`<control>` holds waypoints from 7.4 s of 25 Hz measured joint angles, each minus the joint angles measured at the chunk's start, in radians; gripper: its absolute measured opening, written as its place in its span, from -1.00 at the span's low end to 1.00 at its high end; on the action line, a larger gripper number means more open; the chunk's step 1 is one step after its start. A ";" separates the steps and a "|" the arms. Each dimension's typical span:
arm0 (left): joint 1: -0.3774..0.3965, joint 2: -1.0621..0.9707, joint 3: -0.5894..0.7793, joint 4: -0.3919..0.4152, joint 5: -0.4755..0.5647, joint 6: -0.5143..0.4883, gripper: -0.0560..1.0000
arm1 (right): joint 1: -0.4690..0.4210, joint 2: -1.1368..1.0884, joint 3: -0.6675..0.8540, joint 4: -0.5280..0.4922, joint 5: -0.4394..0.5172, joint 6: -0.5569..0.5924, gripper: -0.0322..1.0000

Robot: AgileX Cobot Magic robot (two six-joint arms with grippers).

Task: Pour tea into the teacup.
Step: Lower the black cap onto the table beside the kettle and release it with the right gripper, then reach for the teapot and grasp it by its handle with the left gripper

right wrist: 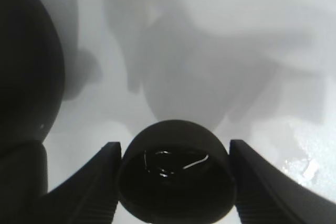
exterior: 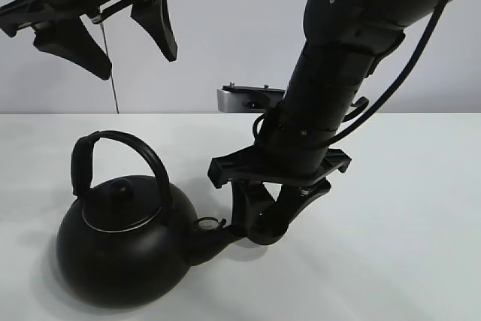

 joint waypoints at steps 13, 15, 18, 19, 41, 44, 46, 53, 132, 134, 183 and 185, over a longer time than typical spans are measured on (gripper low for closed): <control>0.000 0.000 0.000 0.000 0.000 0.000 0.10 | 0.000 0.000 0.000 0.098 -0.048 -0.049 -0.16; 0.000 0.000 0.000 0.000 -0.001 0.000 0.10 | 0.000 0.001 0.000 0.111 -0.064 -0.042 -0.16; 0.000 0.000 0.000 0.000 -0.001 0.000 0.10 | 0.000 0.012 0.000 0.116 -0.067 -0.040 -0.16; 0.000 0.000 0.000 0.000 -0.001 0.000 0.10 | 0.000 0.021 0.000 0.116 -0.066 -0.040 -0.16; 0.000 0.000 0.000 0.000 -0.001 0.000 0.10 | 0.000 0.057 -0.003 0.131 -0.072 -0.040 -0.16; 0.000 0.000 0.000 0.000 -0.001 0.000 0.10 | 0.000 0.057 -0.003 0.131 -0.072 -0.040 -0.16; 0.000 0.000 0.000 0.000 -0.001 0.000 0.10 | 0.000 0.057 -0.003 0.133 -0.072 -0.040 -0.16; 0.000 0.000 0.000 0.000 -0.001 0.000 0.10 | 0.000 0.057 -0.003 0.139 -0.072 -0.033 -0.14; 0.000 0.000 0.000 0.001 -0.001 0.000 0.10 | -0.340 -0.579 0.000 0.026 0.429 0.036 0.06; 0.000 0.000 0.000 0.001 -0.001 0.000 0.10 | -0.340 -0.579 0.000 0.028 0.429 0.038 0.06; 0.000 -0.317 0.193 -0.003 -0.304 0.374 0.19 | -0.340 -0.579 0.000 0.033 0.408 0.039 0.06; 0.000 -0.375 0.280 -0.003 -0.365 0.386 0.19 | -0.340 -0.579 0.000 0.033 0.408 0.039 0.06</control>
